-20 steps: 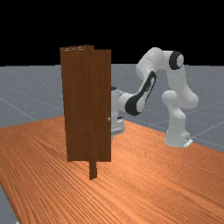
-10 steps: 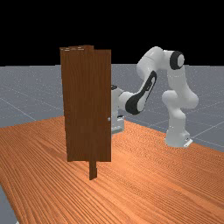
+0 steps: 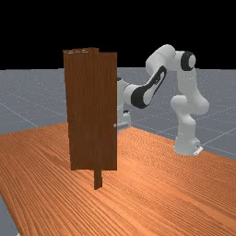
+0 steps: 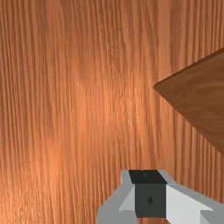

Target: Open the door

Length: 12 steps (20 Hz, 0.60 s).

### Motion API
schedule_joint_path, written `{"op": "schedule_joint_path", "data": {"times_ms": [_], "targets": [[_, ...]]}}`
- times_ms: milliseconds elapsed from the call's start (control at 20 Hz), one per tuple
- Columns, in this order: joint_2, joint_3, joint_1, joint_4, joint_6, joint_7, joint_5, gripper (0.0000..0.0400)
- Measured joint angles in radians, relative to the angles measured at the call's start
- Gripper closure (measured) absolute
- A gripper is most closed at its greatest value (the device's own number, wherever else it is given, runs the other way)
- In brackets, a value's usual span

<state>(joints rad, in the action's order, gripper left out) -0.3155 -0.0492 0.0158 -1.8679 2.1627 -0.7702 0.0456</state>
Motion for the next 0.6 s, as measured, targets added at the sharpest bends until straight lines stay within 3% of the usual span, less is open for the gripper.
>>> {"op": "schedule_joint_path", "data": {"times_ms": [600], "targets": [[0.011,-0.008,-0.008,-0.013,0.022,-0.012,0.009,0.04]]}}
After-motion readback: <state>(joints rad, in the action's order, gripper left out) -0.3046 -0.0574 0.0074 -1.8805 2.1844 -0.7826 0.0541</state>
